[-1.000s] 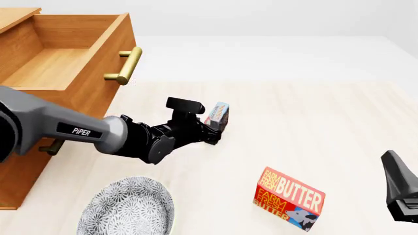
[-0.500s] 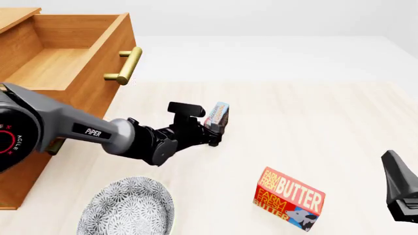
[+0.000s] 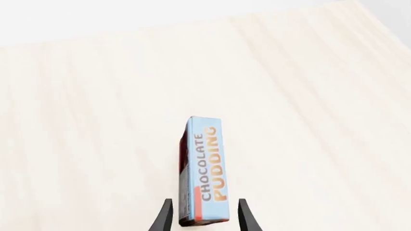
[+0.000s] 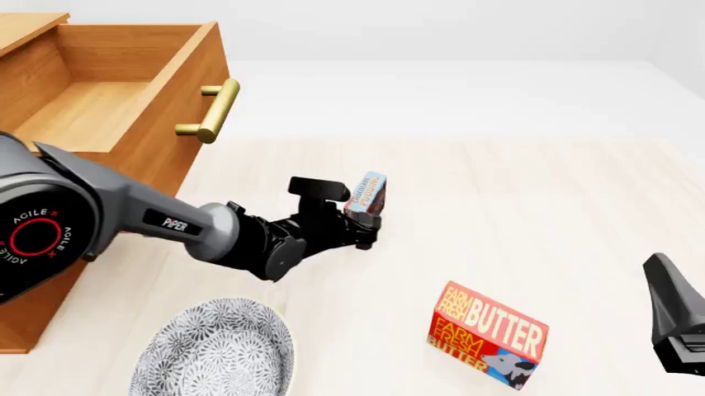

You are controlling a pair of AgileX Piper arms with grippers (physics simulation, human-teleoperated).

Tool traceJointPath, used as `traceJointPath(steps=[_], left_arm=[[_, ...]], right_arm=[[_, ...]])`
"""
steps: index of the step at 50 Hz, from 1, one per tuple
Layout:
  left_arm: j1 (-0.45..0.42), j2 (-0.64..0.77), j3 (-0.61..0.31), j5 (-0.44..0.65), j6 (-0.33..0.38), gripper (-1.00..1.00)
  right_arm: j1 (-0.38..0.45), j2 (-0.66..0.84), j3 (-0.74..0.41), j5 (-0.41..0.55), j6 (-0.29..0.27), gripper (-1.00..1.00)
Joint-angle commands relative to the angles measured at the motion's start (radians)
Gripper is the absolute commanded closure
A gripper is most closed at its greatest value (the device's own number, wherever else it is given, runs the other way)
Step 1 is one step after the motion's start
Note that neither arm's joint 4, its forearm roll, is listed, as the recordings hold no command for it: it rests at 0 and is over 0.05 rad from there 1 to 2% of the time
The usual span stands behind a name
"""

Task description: Put the chocolate pudding in the top drawer of the cabinet and close it.

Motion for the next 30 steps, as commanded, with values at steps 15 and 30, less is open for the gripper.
traceJointPath(steps=[15,30], left_arm=[[-0.010,0.011,-0.013,-0.003,0.004,1.00],[-0.017,-0.025,0.007,-0.016,0.031,1.00]], right_arm=[[0.000,0.000,0.000,0.000,0.000,-1.00],[0.000,0.000,0.000,0.000,0.000,-1.00]])
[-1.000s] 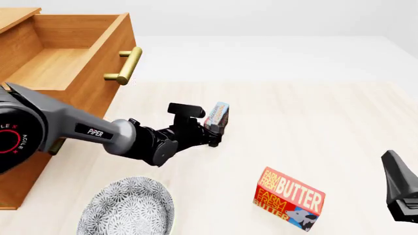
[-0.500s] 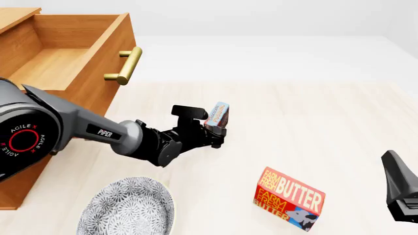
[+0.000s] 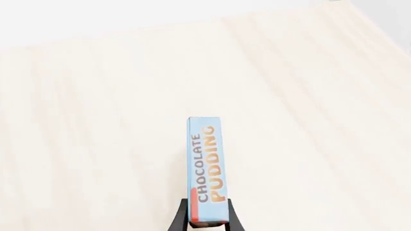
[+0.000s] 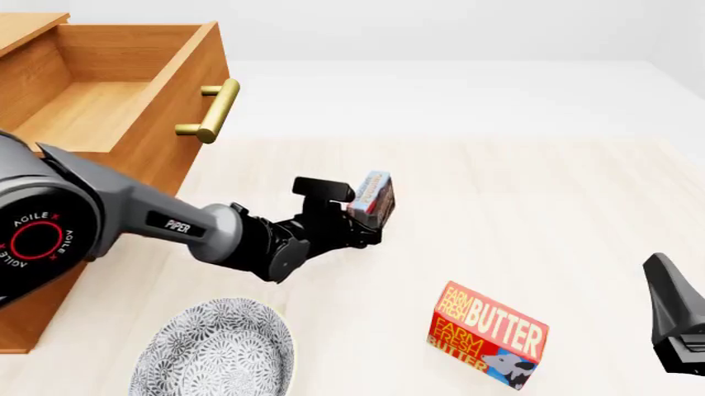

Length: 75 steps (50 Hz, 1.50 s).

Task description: Put the chocolate pudding in the top drawer of the cabinet and close it.

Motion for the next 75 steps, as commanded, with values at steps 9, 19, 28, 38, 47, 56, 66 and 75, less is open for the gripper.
traceJointPath(steps=[9,19,28,38,47,56,66,75], left_arm=[[-0.013,-0.104,0.063,-0.019,0.054,1.00],[-0.012,-0.195,0.118,-0.020,0.067,1.00],[-0.023,-0.290,0.176,-0.027,0.067,1.00],[-0.027,-0.379,0.221,-0.028,0.066,1.00],[-0.058,-0.454,0.254,-0.016,0.074,1.00],[-0.068,-0.535,0.283,0.007,0.087,1.00],[-0.078,-0.608,0.287,0.056,0.082,1.00],[-0.063,-0.676,0.291,0.112,0.091,1.00]], right_arm=[[0.000,0.000,0.000,0.000,0.000,-1.00],[0.000,0.000,0.000,0.000,0.000,-1.00],[0.000,0.000,0.000,0.000,0.000,-1.00],[0.000,0.000,0.000,0.000,0.000,-1.00],[0.000,0.000,0.000,0.000,0.000,-1.00],[0.000,0.000,0.000,0.000,0.000,-1.00],[0.000,0.000,0.000,0.000,0.000,-1.00],[0.000,0.000,0.000,0.000,0.000,-1.00]])
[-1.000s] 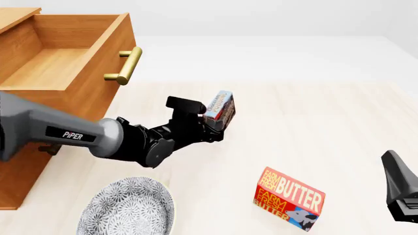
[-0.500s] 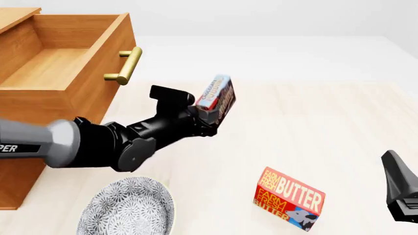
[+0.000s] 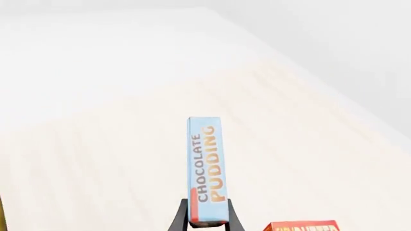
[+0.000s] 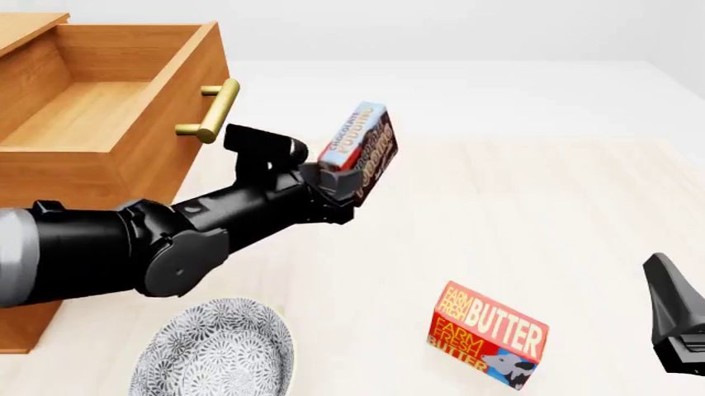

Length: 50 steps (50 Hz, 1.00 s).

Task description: Put the chocolate pudding in the top drawer of the cabinet and close it.

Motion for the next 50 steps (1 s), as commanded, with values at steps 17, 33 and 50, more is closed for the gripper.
traceJointPath(steps=[17,33,50], left_arm=[[-0.005,-0.205,-0.001,0.131,0.070,1.00],[0.014,-0.283,-0.015,0.196,0.129,1.00],[0.082,-0.424,-0.047,0.299,0.151,1.00]], right_arm=[[0.000,0.000,0.000,0.000,0.000,-1.00],[0.000,0.000,0.000,0.000,0.000,-1.00],[0.000,0.000,0.000,0.000,0.000,-1.00]])
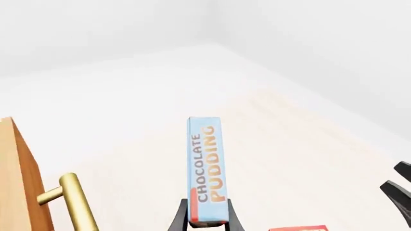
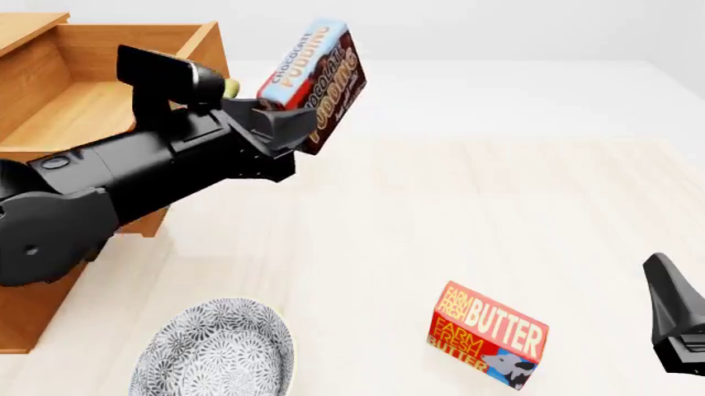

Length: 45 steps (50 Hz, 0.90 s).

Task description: Put the chocolate pudding in the top drawer of the cabinet and close it.

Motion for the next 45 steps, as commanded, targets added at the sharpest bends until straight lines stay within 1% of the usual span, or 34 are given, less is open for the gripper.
traceJointPath(steps=[1,2,12,14,15,16,17,18,21,22,25,29,32,34,35,37,39,40,43,45], left_arm=[[0.050,-0.094,-0.025,0.071,0.048,1.00],[0.050,-0.096,-0.032,0.080,0.041,1.00],[0.061,-0.109,-0.084,0.146,0.058,1.00],[0.058,-0.109,-0.101,0.171,0.009,1.00],[0.069,-0.113,-0.101,0.176,0.035,1.00],[0.071,-0.119,-0.103,0.177,0.040,1.00],[0.070,-0.121,-0.106,0.186,0.027,1.00],[0.092,-0.130,-0.103,0.191,0.055,1.00],[0.096,-0.138,-0.106,0.200,0.033,1.00],[0.115,-0.148,-0.106,0.207,0.048,1.00],[0.134,-0.162,-0.110,0.223,0.044,1.00],[0.168,-0.182,-0.131,0.256,0.065,1.00],[0.186,-0.188,-0.135,0.263,0.057,1.00],[0.199,-0.195,-0.146,0.280,0.073,1.00],[0.211,-0.200,-0.152,0.288,0.062,1.00],[0.222,-0.202,-0.159,0.297,0.079,1.00],[0.231,-0.215,-0.171,0.309,0.079,1.00],[0.246,-0.228,-0.167,0.308,0.100,1.00],[0.249,-0.234,-0.172,0.318,0.091,1.00],[0.266,-0.243,-0.169,0.319,0.096,1.00]], right_arm=[[0.000,0.000,0.000,0.000,0.000,-1.00],[0.000,0.000,0.000,0.000,0.000,-1.00],[0.000,0.000,0.000,0.000,0.000,-1.00],[0.000,0.000,0.000,0.000,0.000,-1.00],[0.000,0.000,0.000,0.000,0.000,-1.00],[0.000,0.000,0.000,0.000,0.000,-1.00],[0.000,0.000,0.000,0.000,0.000,-1.00],[0.000,0.000,0.000,0.000,0.000,-1.00],[0.000,0.000,0.000,0.000,0.000,-1.00],[0.000,0.000,0.000,0.000,0.001,-1.00],[0.000,0.000,0.000,0.000,0.000,-1.00],[0.000,0.000,0.000,0.000,0.000,-1.00],[0.000,0.000,0.000,0.000,0.000,-1.00],[0.000,0.000,0.000,0.000,0.000,-1.00],[0.000,0.000,0.000,0.000,0.001,-1.00],[0.000,0.000,0.000,0.000,0.000,-1.00],[0.000,0.000,0.000,0.000,0.000,-1.00],[0.000,0.000,0.000,0.000,0.000,-1.00],[0.000,0.000,0.000,0.000,0.000,-1.00],[0.000,0.000,0.000,0.000,0.000,-1.00]])
